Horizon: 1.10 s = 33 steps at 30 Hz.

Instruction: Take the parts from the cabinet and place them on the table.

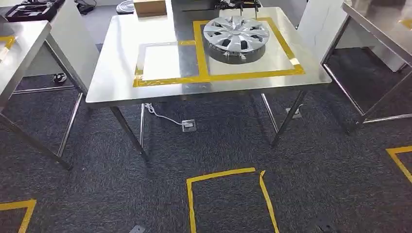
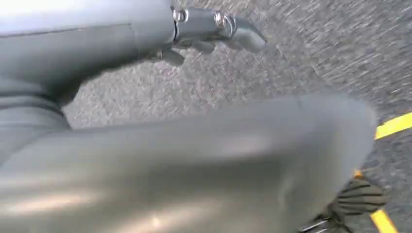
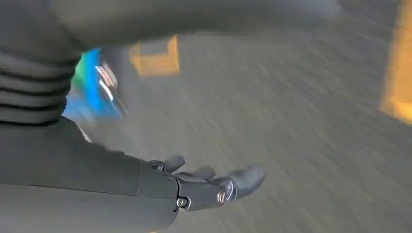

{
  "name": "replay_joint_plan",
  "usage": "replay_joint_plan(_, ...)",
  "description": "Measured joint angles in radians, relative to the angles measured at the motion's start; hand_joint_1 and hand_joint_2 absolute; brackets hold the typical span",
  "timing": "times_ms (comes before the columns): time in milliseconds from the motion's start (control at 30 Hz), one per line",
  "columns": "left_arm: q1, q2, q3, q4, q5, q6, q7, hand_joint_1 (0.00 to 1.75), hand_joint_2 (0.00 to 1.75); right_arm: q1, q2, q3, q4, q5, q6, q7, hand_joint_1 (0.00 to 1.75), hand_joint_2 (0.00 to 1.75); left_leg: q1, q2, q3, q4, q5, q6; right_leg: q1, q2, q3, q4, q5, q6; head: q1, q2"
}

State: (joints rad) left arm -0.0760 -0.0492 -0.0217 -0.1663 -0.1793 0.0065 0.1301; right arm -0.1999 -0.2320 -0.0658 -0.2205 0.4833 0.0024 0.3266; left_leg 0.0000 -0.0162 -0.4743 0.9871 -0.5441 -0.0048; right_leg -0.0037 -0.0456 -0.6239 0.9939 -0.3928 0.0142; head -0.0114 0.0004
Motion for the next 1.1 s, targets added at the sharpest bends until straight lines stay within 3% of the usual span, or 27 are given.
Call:
replay_joint_plan(67, 0.014, 0.005, 0.000, 0.002, -0.002, 0.000, 0.008, 0.00, 1.75, 0.073, 0.035, -0.077, 0.006, -0.099, -0.032, 0.077, 0.00, 1.75, 0.002, 0.010, 0.000, -0.007, 0.014, 0.020, -0.003, 0.007, -0.005, 0.000, 0.007, 0.011, -0.001, 0.000)
replay_joint_plan(100, 0.018, 0.007, -0.001, 0.002, -0.004, -0.002, 0.013, 0.00, 1.75, 0.099, 0.061, -0.118, 0.010, -0.158, -0.055, 0.112, 0.00, 1.75, 0.004, 0.016, -0.005, -0.008, 0.021, 0.025, -0.007, 0.026, -0.017, 0.024, -0.021, 0.016, 0.003, 0.000)
replay_joint_plan(133, 0.020, 0.012, -0.001, 0.002, -0.005, -0.006, 0.018, 0.00, 1.75, 0.117, 0.081, -0.167, 0.013, -0.204, -0.076, 0.141, 0.00, 1.75, 0.004, 0.021, -0.014, -0.007, 0.027, 0.031, -0.008, 0.036, -0.043, 0.085, -0.073, 0.020, 0.007, 0.000)
replay_joint_plan(200, 0.020, 0.016, -0.002, 0.002, -0.011, -0.021, 0.035, 0.00, 1.75, 0.142, 0.127, -0.243, 0.018, -0.238, -0.090, 0.178, 0.00, 1.75, 0.002, 0.028, -0.031, -0.004, 0.036, 0.032, -0.009, 0.039, -0.107, 0.254, -0.165, 0.025, 0.008, 0.000)
replay_joint_plan(233, 0.021, 0.017, -0.006, 0.003, -0.018, -0.028, 0.045, 0.00, 1.75, 0.151, 0.148, -0.267, 0.019, -0.246, -0.090, 0.194, 0.00, 1.75, 0.002, 0.030, -0.040, -0.001, 0.039, 0.030, -0.009, 0.039, -0.127, 0.318, -0.190, 0.026, 0.008, 0.000)
replay_joint_plan(267, 0.022, 0.018, -0.011, 0.003, -0.027, -0.035, 0.058, 0.00, 1.75, 0.161, 0.175, -0.293, 0.021, -0.253, -0.089, 0.204, 0.00, 1.75, 0.002, 0.032, -0.048, 0.004, 0.042, 0.028, -0.010, 0.039, -0.122, 0.333, -0.191, 0.026, 0.009, 0.000)
replay_joint_plan(300, 0.023, 0.019, -0.018, 0.003, -0.032, -0.040, 0.063, 0.00, 1.75, 0.168, 0.190, -0.311, 0.023, -0.253, -0.088, 0.204, 0.00, 1.75, 0.003, 0.032, -0.055, 0.009, 0.044, 0.026, -0.013, 0.039, -0.089, 0.293, -0.171, 0.025, 0.008, 0.000)
replay_joint_plan(367, 0.022, 0.019, -0.024, 0.004, -0.034, -0.042, 0.067, 0.00, 1.75, 0.174, 0.214, -0.340, 0.024, -0.254, -0.087, 0.208, 0.00, 1.75, 0.004, 0.033, -0.065, 0.022, 0.045, 0.021, -0.016, 0.038, 0.032, 0.114, -0.111, 0.021, 0.010, 0.000)
replay_joint_plan(400, 0.021, 0.019, -0.026, 0.004, -0.035, -0.042, 0.068, 0.00, 1.75, 0.173, 0.221, -0.351, 0.024, -0.254, -0.087, 0.208, 0.00, 1.75, 0.004, 0.034, -0.065, 0.029, 0.046, 0.017, -0.016, 0.038, 0.083, 0.032, -0.108, 0.018, 0.010, 0.000)
replay_joint_plan(433, 0.020, 0.020, -0.026, 0.003, -0.037, -0.042, 0.068, 0.00, 1.75, 0.173, 0.228, -0.360, 0.024, -0.254, -0.087, 0.209, 0.00, 1.75, -0.001, 0.034, -0.069, 0.032, 0.046, 0.007, -0.007, 0.039, 0.079, 0.026, -0.111, 0.011, 0.011, 0.000)
replay_joint_plan(467, 0.021, 0.023, -0.027, 0.001, -0.039, -0.042, 0.068, 0.00, 1.75, 0.179, 0.232, -0.365, 0.024, -0.256, -0.085, 0.207, 0.00, 1.75, -0.003, 0.034, -0.070, 0.035, 0.042, 0.006, -0.013, 0.040, 0.080, 0.021, -0.106, 0.007, 0.007, 0.000)
replay_joint_plan(500, 0.025, 0.027, -0.027, -0.008, -0.039, -0.042, 0.065, 0.00, 1.75, 0.186, 0.240, -0.362, 0.024, -0.263, -0.080, 0.193, 0.00, 1.75, -0.003, 0.033, -0.076, 0.033, 0.037, 0.025, -0.011, 0.038, 0.080, 0.020, -0.105, 0.008, 0.007, 0.000)
replay_joint_plan(533, 0.029, 0.028, -0.027, -0.015, -0.033, -0.042, 0.060, 0.00, 1.75, 0.195, 0.240, -0.356, 0.023, -0.269, -0.079, 0.179, 0.00, 1.75, -0.004, 0.033, -0.075, 0.031, 0.041, 0.024, -0.009, 0.037, 0.081, 0.020, -0.105, 0.006, 0.006, 0.000)
replay_joint_plan(600, 0.042, 0.029, -0.027, -0.028, -0.017, -0.042, 0.045, 0.00, 1.75, 0.208, 0.243, -0.335, 0.021, -0.287, -0.071, 0.138, 0.00, 1.75, -0.002, 0.031, -0.075, 0.025, 0.051, 0.008, -0.007, 0.036, 0.078, 0.021, -0.103, -0.001, 0.007, 0.000)
replay_joint_plan(667, 0.061, 0.029, -0.027, -0.042, 0.002, -0.040, 0.029, 0.00, 1.75, 0.221, 0.246, -0.310, 0.012, -0.306, -0.063, 0.092, 0.00, 1.75, -0.001, 0.031, -0.075, 0.020, 0.056, 0.000, -0.006, 0.037, 0.075, 0.021, -0.100, -0.006, 0.007, 0.000)
replay_joint_plan(800, 0.095, 0.035, -0.027, -0.076, 0.041, -0.034, -0.006, 0.00, 1.75, 0.247, 0.246, -0.245, -0.016, -0.345, -0.051, -0.001, 0.00, 1.75, 0.001, 0.031, -0.075, 0.017, 0.060, -0.006, -0.004, 0.037, 0.074, 0.022, -0.100, -0.009, 0.007, 0.000)
replay_joint_plan(967, 0.100, 0.035, -0.027, -0.080, 0.045, -0.033, -0.010, 0.00, 1.75, 0.251, 0.246, -0.236, -0.020, -0.349, -0.049, -0.012, 0.00, 1.75, 0.001, 0.031, -0.075, 0.017, 0.060, -0.007, -0.004, 0.037, 0.074, 0.022, -0.100, -0.010, 0.007, 0.000)
replay_joint_plan(1000, 0.111, 0.035, -0.027, -0.091, 0.057, -0.031, -0.021, 0.00, 1.75, 0.258, 0.246, -0.213, -0.031, -0.361, -0.045, -0.041, 0.00, 1.75, 0.002, 0.031, -0.075, 0.017, 0.061, -0.009, -0.003, 0.037, 0.074, 0.022, -0.100, -0.010, 0.007, 0.000)
replay_joint_plan(1033, 0.122, 0.035, -0.027, -0.101, 0.069, -0.028, -0.031, 0.00, 1.75, 0.265, 0.246, -0.192, -0.040, -0.372, -0.043, -0.065, 0.00, 0.00, 0.002, 0.031, -0.075, 0.017, 0.061, -0.009, -0.003, 0.037, 0.074, 0.022, -0.100, -0.011, 0.007, 0.000)
replay_joint_plan(1067, 0.148, 0.037, -0.024, -0.128, 0.099, -0.022, -0.058, 0.00, 0.00, 0.285, 0.246, -0.135, -0.067, -0.400, -0.032, -0.136, 0.00, 0.00, 0.002, 0.031, -0.076, 0.017, 0.060, -0.009, -0.003, 0.037, 0.074, 0.022, -0.100, -0.011, 0.007, 0.000)
replay_joint_plan(1100, 0.157, 0.037, -0.022, -0.137, 0.108, -0.019, -0.066, 0.00, 0.00, 0.291, 0.246, -0.119, -0.076, -0.412, -0.027, -0.161, 0.00, 0.00, 0.002, 0.031, -0.076, 0.018, 0.060, -0.009, -0.003, 0.037, 0.074, 0.022, -0.100, -0.010, 0.007, 0.000)
